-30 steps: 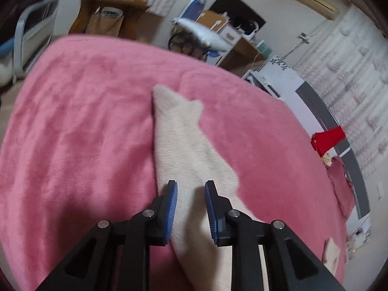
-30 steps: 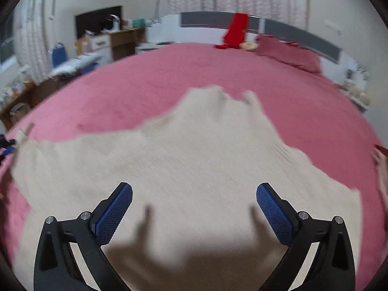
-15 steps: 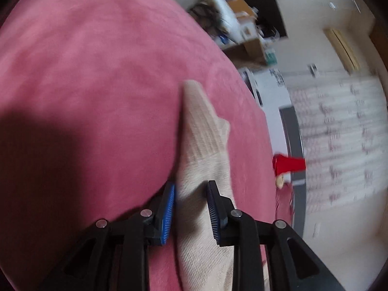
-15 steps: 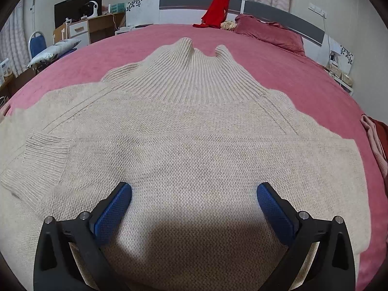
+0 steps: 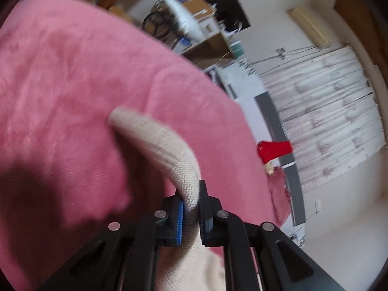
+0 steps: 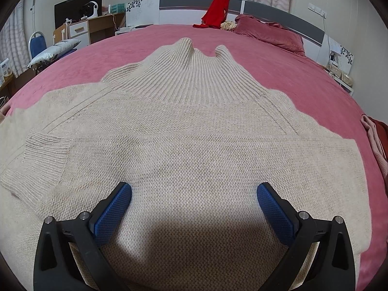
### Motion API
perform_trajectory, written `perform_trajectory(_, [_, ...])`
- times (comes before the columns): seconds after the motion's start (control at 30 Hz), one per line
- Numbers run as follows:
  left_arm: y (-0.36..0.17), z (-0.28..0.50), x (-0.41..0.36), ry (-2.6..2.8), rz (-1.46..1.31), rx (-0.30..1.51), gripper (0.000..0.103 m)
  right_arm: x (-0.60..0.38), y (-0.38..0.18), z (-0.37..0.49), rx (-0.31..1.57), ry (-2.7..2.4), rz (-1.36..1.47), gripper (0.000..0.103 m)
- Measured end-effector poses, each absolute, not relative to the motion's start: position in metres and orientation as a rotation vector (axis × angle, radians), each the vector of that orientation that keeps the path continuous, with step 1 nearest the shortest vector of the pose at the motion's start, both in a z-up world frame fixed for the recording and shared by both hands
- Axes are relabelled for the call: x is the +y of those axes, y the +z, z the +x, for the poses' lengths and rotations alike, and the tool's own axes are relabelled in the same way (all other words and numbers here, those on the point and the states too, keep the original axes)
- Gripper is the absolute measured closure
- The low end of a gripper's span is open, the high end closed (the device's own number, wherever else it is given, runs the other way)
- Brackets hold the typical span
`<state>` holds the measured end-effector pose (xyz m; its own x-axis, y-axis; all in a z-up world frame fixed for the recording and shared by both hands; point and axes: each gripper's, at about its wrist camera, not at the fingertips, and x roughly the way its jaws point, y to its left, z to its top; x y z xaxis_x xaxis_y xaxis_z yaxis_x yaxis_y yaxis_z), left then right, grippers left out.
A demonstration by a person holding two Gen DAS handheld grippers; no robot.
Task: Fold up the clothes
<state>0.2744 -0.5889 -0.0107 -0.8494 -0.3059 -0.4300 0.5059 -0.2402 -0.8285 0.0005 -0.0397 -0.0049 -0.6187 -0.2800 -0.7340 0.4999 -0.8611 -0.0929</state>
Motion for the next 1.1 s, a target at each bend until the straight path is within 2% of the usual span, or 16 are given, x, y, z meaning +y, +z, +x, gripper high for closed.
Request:
perform_trajectory(0.13, [0.045, 0.259, -0.543, -2.212, 0.232, 1.333, 0.096, -0.037, 0.001, -0.002, 0.364, -2.435, 1.071, 0.000])
perform_trajectory(0.27, [0.102, 0.212, -0.444, -2.422, 0.286, 1.061, 0.095, -0.032, 0.010, -0.005, 0.304, -2.418, 1.101, 0.000])
perform_trajectory(0.4, [0.132, 0.142, -0.324, -2.663, 0.409, 0.894, 0.095, 0.007, 0.044, 0.004, 0.043, -2.483, 1.074, 0.000])
perform_trajectory(0.53, [0.123, 0.069, -0.199, -2.855, 0.712, 0.657, 0.083, 0.061, 0.056, 0.017, -0.122, -2.557, 1.116, 0.000])
perform_trajectory(0.6, [0.098, 0.037, -0.138, -2.930, 0.993, 0.467, 0.082, 0.084, 0.051, 0.023, -0.206, -2.575, 1.155, 0.000])
perform_trajectory(0.7, [0.064, 0.027, -0.079, -2.981, 1.305, 0.312, 0.082, 0.119, 0.031, 0.032, -0.365, -2.542, 1.274, 0.000])
perform_trajectory(0.87, [0.063, 0.086, -0.055, -3.147, 1.264, 0.221, 0.082, 0.146, 0.020, 0.051, -0.508, -2.479, 1.283, 0.000])
perform_trajectory(1.0, [0.065, 0.135, -0.096, -3.075, 1.023, 0.166, 0.082, 0.144, 0.028, 0.054, -0.647, -2.371, 1.203, 0.000])
perform_trajectory(1.1, [0.062, 0.138, -0.168, -2.829, 0.921, 0.336, 0.082, 0.132, 0.035, 0.037, -0.774, -2.253, 1.160, 0.000])
